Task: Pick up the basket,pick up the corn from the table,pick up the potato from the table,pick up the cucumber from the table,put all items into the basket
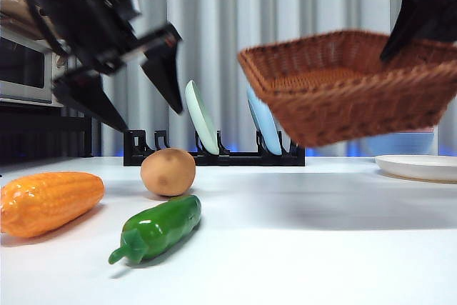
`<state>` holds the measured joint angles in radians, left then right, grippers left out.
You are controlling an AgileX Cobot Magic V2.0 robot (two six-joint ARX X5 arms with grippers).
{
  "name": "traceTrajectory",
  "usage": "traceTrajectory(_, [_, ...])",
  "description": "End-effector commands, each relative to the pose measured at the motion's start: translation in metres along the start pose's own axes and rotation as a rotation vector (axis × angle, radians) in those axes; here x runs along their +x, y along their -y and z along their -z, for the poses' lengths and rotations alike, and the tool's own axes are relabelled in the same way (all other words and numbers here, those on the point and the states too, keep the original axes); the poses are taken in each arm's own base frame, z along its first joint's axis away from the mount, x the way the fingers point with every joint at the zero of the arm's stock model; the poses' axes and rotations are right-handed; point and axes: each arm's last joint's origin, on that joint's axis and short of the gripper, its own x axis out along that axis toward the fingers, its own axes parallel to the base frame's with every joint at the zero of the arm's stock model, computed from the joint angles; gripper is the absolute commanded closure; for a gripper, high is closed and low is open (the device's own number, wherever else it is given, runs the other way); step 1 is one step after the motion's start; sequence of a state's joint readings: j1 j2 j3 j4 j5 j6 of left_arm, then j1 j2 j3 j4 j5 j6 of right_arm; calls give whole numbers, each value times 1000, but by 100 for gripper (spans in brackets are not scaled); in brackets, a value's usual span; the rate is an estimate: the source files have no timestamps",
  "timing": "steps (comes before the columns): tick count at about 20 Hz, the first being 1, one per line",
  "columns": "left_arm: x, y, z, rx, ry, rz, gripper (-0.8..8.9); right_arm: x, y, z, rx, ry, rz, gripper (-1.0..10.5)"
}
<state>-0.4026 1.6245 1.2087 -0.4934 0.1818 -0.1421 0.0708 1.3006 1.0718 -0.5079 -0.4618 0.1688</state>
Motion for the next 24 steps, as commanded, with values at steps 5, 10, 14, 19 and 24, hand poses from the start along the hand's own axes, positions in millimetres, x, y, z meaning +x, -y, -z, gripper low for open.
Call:
traceTrajectory(5, [62, -2, -5, 40, -104, -25, 306, -26, -14, -2, -19, 68, -24, 959])
traceTrajectory(10, [75, 2, -3, 87, -107, -7, 484, -27, -14, -2, -18, 67, -23, 959])
traceTrajectory(14, [75, 5, -3, 135, -109, -7, 821, -26, -14, -2, -17, 67, -16, 959])
traceTrajectory(19, [12, 17, -19, 143, -45, -1, 821, -8, -6, -2, 16, 15, -10, 959])
traceTrajectory(24, [-84, 64, -29, 149, 265, 122, 821, 34, -6, 3, 66, -86, -46, 959])
